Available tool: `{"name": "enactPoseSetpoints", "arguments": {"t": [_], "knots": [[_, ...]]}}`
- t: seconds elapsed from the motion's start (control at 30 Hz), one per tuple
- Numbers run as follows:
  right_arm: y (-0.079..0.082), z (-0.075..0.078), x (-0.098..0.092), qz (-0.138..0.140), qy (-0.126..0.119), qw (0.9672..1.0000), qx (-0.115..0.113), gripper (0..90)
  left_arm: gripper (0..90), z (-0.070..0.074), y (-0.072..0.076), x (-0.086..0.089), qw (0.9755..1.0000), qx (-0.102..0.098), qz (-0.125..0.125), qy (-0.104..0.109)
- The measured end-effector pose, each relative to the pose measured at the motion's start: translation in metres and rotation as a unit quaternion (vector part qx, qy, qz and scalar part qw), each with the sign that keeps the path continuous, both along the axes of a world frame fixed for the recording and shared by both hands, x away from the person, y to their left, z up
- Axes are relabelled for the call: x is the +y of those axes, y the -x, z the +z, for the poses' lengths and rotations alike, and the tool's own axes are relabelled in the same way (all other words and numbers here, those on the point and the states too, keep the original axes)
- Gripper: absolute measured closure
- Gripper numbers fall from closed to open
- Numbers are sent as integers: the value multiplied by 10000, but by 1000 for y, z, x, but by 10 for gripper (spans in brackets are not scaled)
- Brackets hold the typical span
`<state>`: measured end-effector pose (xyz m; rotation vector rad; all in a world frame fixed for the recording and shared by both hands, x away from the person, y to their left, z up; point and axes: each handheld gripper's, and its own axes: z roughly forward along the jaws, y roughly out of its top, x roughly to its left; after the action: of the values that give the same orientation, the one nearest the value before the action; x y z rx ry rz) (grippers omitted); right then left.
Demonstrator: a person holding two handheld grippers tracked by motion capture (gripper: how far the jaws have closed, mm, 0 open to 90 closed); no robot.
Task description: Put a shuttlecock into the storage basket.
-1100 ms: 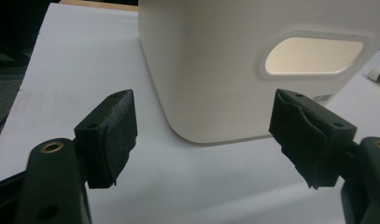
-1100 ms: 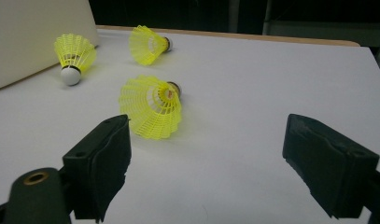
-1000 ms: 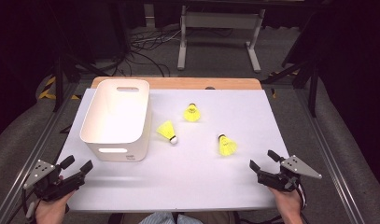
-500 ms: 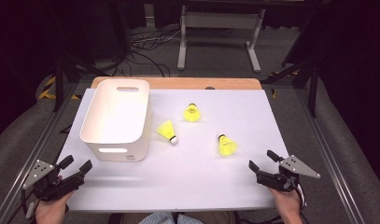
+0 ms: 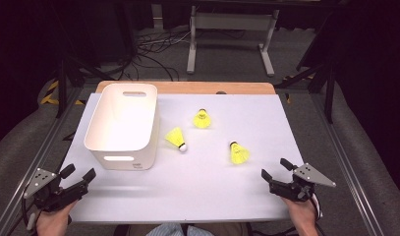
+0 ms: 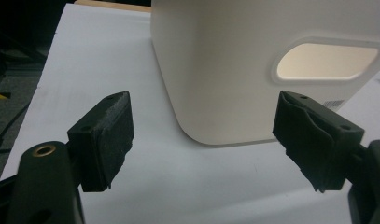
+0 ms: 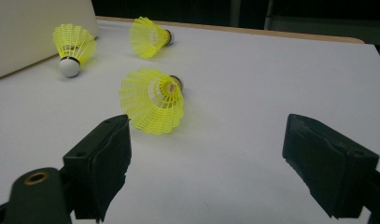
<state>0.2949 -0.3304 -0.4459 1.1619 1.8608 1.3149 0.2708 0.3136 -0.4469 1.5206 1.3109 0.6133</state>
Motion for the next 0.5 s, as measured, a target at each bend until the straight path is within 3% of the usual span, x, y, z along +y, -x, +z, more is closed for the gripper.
{"name": "enactPoseSetpoints", "arguments": {"t": [0.23,0.5], "knots": [[0,0,0,-23,-1,10000,4,161,208,2,0,4,9998,37,173,91],[0,0,0,-48,30,10000,27,162,207,4,-4,2,9998,90,169,-25]]}}
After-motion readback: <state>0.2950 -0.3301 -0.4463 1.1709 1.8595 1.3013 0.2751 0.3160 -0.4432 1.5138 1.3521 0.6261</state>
